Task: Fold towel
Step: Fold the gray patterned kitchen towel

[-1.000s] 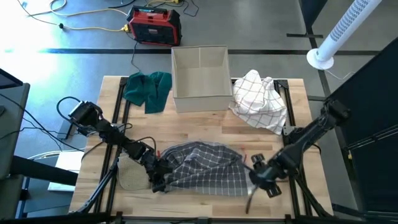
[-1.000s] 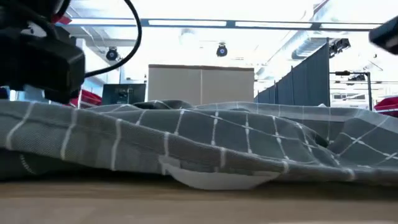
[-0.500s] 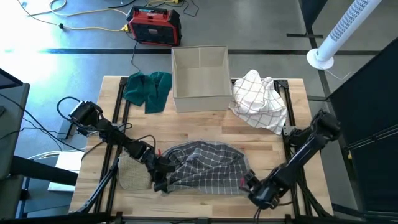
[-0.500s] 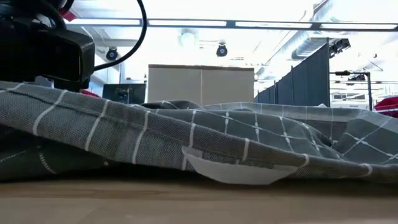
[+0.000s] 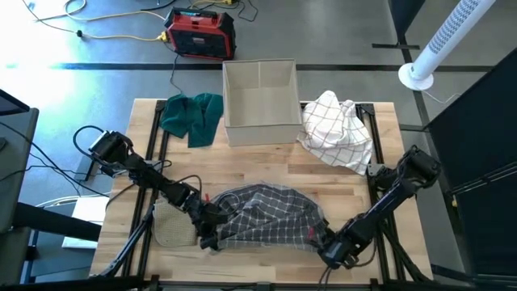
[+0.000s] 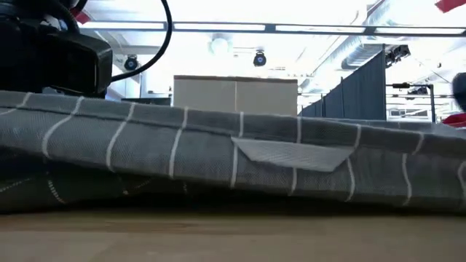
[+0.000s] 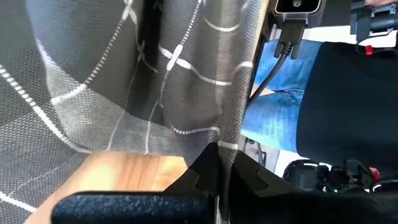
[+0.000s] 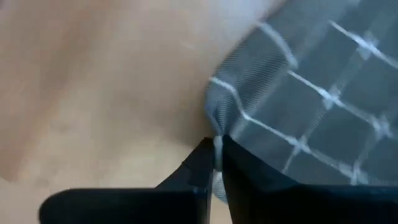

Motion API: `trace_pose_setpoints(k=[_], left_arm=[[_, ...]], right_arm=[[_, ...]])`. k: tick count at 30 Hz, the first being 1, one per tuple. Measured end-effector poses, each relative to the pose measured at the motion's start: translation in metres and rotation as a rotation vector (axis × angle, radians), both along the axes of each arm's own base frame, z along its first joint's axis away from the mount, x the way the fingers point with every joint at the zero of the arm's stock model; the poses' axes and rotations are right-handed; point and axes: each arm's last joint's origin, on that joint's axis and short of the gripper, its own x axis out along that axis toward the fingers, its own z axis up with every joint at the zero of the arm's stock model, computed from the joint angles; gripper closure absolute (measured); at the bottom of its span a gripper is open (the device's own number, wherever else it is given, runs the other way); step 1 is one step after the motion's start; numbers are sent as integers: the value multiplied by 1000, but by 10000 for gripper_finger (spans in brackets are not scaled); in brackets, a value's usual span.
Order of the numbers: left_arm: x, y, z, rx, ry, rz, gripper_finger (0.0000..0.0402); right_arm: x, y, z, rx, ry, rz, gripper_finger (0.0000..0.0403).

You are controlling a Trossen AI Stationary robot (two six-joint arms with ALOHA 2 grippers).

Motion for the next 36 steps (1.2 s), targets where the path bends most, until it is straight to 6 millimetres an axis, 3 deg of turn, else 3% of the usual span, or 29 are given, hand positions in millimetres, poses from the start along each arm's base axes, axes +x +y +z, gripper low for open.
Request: trace_pose_setpoints(k=[9,13,18,27,36], left_arm=[[21,9,55,89,-252,50,401],[20,27,107,189,-404,67,401],[-1,53,167,407,-511,158,401],[-45,78,235,535,-582,250,401],[-70,77,312,537,-901,224,401]], right_arm=[[-17,-55,71,-13,-60,-365,401],[-28,-81,129,45,-195,-498,401],[-38,-105,195,51,-403,-637,402],[-53,-124,305,121,-881,-731,402],[-62,-115,367,276,-1183,-570,402]])
